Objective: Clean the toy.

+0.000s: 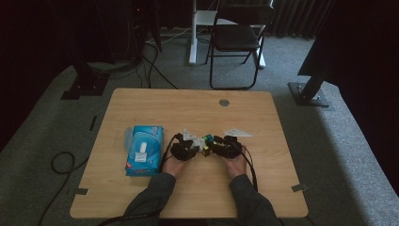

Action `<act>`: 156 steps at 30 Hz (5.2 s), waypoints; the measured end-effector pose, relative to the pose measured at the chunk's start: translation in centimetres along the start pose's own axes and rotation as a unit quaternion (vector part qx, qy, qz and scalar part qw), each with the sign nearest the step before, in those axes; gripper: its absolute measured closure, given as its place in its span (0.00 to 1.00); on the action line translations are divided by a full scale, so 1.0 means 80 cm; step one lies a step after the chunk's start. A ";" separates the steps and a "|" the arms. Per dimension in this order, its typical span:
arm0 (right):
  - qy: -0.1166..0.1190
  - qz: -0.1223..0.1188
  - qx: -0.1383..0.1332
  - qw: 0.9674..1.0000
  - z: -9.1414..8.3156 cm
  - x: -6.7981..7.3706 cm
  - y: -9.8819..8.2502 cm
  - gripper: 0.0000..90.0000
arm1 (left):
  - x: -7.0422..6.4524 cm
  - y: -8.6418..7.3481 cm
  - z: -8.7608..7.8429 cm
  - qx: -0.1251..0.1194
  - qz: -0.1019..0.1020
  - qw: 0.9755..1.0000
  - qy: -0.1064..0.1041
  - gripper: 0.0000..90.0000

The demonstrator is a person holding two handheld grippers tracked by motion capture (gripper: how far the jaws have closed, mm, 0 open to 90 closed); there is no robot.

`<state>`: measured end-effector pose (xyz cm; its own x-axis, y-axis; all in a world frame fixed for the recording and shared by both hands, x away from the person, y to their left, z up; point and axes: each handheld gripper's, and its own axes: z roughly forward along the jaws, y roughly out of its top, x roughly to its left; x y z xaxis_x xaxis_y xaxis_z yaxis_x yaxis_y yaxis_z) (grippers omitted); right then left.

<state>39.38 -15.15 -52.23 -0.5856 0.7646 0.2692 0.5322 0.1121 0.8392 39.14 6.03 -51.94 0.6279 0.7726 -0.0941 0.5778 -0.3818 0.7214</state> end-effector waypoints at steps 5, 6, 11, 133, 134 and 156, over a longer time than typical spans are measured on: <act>0.000 0.001 -0.002 1.000 0.000 0.000 -0.001 0.58 | 0.013 0.003 0.003 -0.003 -0.024 1.000 0.010 0.93; 0.000 0.002 -0.002 1.000 0.000 0.000 -0.001 0.58 | 0.013 0.003 0.004 -0.004 -0.027 1.000 0.009 0.93; 0.000 0.003 -0.002 1.000 0.000 0.000 -0.001 0.58 | 0.006 -0.001 0.006 0.000 -0.021 1.000 0.003 0.93; -0.032 0.005 0.029 0.999 0.011 0.013 0.015 0.56 | 0.016 0.012 0.002 -0.014 -0.042 0.999 0.013 0.90; -0.032 0.006 0.029 0.999 0.011 0.013 0.015 0.56 | 0.014 0.012 0.001 -0.011 -0.039 0.999 0.011 0.91; -0.024 0.012 0.028 0.999 0.009 0.010 0.014 0.57 | 0.022 0.010 -0.001 -0.031 -0.067 0.997 0.005 0.91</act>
<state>39.94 -13.94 -51.45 -0.5432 0.7968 0.2648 0.5803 0.1283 0.8042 40.64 7.12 -51.48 0.5420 0.8195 -0.1863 0.6228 -0.2429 0.7437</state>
